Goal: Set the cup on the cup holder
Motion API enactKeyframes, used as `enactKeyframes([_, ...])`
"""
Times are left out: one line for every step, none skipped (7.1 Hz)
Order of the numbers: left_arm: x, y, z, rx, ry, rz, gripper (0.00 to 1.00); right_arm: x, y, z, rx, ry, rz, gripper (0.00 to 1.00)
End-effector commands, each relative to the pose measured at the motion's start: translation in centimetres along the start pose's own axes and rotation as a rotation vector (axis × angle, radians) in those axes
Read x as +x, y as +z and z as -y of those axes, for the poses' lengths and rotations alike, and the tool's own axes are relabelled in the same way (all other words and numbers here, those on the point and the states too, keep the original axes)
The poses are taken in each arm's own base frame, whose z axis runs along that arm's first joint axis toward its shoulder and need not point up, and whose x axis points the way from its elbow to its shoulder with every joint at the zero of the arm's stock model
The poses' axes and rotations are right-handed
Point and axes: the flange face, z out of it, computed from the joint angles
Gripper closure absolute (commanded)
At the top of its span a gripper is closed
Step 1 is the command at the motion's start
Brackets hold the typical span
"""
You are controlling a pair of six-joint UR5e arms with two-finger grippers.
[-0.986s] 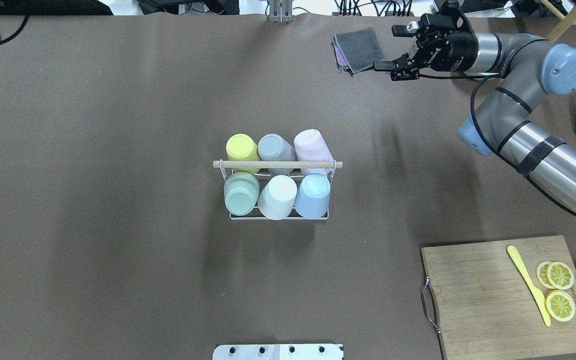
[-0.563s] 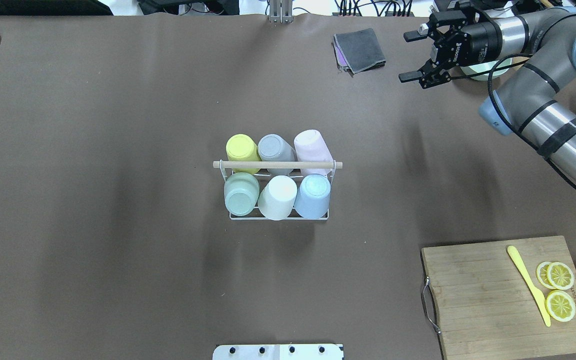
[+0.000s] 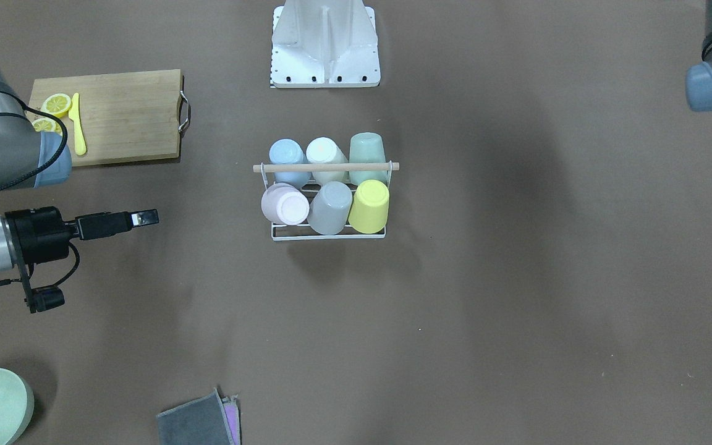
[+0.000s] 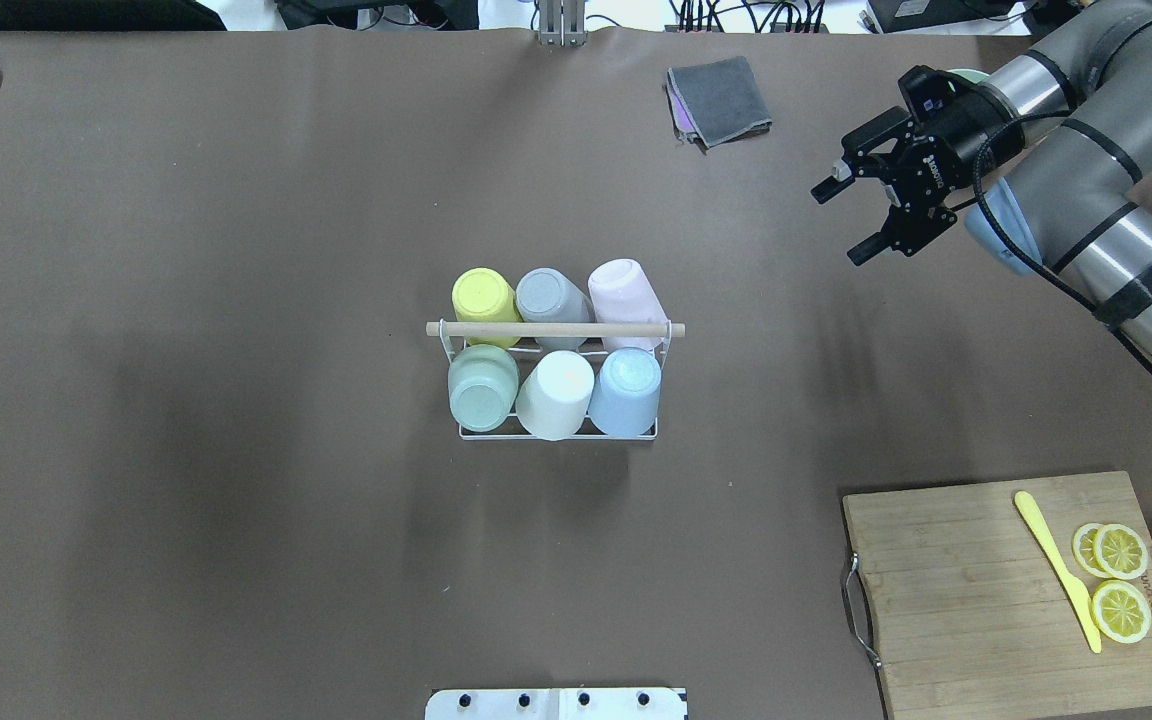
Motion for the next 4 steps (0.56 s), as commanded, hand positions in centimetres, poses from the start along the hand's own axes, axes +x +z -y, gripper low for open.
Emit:
enactKeyframes([-3.3, 2.2, -5.7, -0.115, -0.002, -0.053, 0.03, 3.4, 1.4, -4.1, -0.049, 0.017, -0.212, 0.04])
enactKeyframes([-4.7, 2.7, -7.2, -0.158, 0.036, -0.049, 0.03, 5.8, 1.0, -6.0, -0.061, 0.019, -0.315, 0.03])
enactKeyframes([-5.2, 3.1, -8.0, -0.204, 0.04, -0.064, 0.03, 8.1, 0.5, -7.3, -0.071, 0.026, -0.4, 0.0])
enactKeyframes([-5.3, 3.1, -8.1, -0.201, -0.019, -0.07, 0.03, 8.7, -1.1, -8.7, -0.06, 0.003, -0.522, 0.0])
